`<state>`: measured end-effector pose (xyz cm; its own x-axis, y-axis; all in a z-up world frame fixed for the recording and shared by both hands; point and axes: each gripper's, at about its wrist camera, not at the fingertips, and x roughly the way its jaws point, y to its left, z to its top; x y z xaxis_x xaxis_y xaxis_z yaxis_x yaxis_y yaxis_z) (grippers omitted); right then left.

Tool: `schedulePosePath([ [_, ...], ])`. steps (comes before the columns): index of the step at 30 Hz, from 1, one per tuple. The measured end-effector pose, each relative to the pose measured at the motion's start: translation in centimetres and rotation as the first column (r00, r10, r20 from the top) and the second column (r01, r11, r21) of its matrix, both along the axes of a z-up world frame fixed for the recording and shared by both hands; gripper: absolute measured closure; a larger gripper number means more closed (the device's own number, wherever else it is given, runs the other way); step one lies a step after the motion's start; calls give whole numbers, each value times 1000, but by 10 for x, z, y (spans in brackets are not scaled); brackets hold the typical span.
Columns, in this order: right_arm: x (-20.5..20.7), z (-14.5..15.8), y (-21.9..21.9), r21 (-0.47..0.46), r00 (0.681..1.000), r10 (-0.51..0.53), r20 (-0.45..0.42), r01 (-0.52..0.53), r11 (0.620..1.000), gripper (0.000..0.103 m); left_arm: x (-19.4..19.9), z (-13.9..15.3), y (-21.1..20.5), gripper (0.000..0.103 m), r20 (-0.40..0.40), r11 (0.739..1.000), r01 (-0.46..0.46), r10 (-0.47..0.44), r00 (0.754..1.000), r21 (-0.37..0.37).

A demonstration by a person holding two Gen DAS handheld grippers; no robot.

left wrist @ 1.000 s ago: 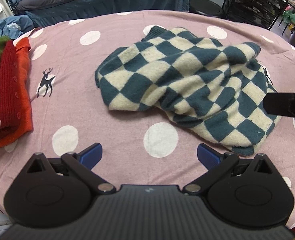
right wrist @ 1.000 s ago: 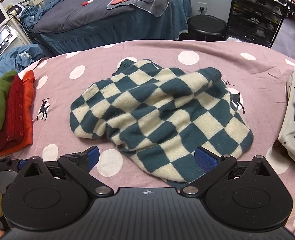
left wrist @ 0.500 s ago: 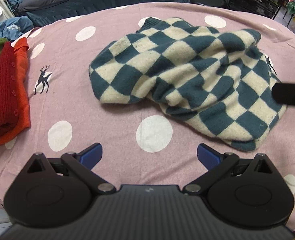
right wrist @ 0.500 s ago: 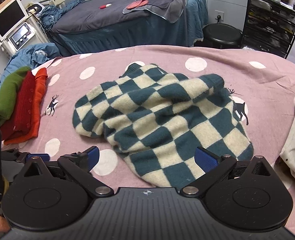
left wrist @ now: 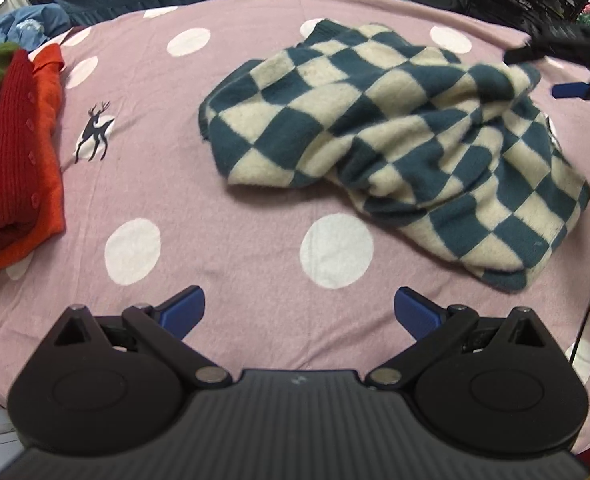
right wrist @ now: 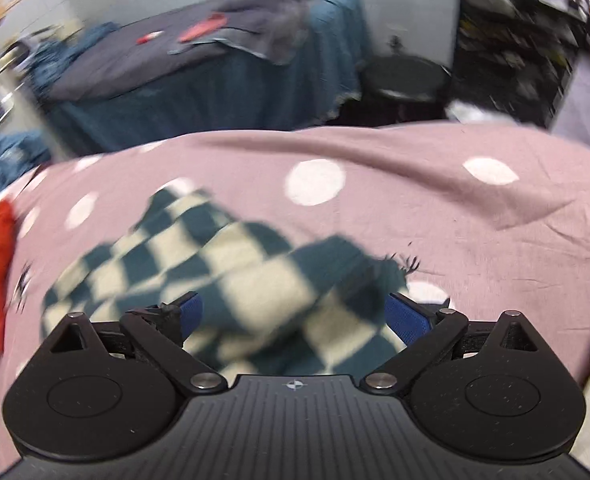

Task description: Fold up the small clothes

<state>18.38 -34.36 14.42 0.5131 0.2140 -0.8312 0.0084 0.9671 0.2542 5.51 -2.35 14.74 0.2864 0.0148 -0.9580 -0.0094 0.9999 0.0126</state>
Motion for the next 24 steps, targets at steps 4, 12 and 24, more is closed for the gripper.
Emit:
schedulePosePath([
  [4,19,-30,2,118,993,-40,-112,53,992,3,-7,-9,3,0,-34,999,19,-18,999,31],
  [12,-47,25,51,202,977,211,33,-214,956,87,-3,5,24,0,27,999,-46,45,999,29],
  [24,-218,46,63,253,755,654,-36,-627,737,89,35,43,71,0,115,990,-102,113,987,-101],
])
